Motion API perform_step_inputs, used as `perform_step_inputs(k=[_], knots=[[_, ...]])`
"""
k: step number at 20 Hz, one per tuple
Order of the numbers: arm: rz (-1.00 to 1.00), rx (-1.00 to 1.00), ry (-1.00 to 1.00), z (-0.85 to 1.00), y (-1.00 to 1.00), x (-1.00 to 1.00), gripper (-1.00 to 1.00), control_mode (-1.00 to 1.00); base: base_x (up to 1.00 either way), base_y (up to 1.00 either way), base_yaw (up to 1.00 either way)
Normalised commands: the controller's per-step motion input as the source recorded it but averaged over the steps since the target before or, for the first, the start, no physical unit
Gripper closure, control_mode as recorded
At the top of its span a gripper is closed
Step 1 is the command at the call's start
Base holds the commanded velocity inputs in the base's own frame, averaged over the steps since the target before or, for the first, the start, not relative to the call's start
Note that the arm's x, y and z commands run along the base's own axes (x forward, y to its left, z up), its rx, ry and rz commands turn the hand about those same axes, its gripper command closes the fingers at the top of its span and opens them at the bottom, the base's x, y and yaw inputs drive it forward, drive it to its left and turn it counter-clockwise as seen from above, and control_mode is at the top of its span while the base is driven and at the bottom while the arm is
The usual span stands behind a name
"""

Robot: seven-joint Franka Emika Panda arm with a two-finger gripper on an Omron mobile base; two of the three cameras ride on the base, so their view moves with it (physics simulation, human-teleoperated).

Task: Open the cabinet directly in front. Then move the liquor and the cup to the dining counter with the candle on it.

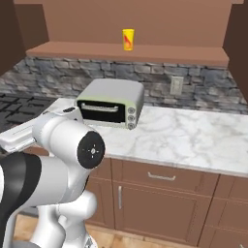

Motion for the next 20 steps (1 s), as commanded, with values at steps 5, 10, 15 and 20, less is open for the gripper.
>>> perform_step_inputs(k=[5,10,15,20], knots=[[0.00,0.00,0.00,0.00,0.00,0.00,-1.00,1.00,0.37,0.11,0.00],[0.00,0.00,0.00,0.00,0.00,0.00,-1.00,1.00,0.67,0.15,0.00],[0.00,0.00,0.00,0.00,0.00,0.00,-1.00,1.00,0.70,0.15,0.00],[0.00,0.00,0.00,0.00,0.00,0.00,-1.00,1.00,0.70,0.16,0.00]])
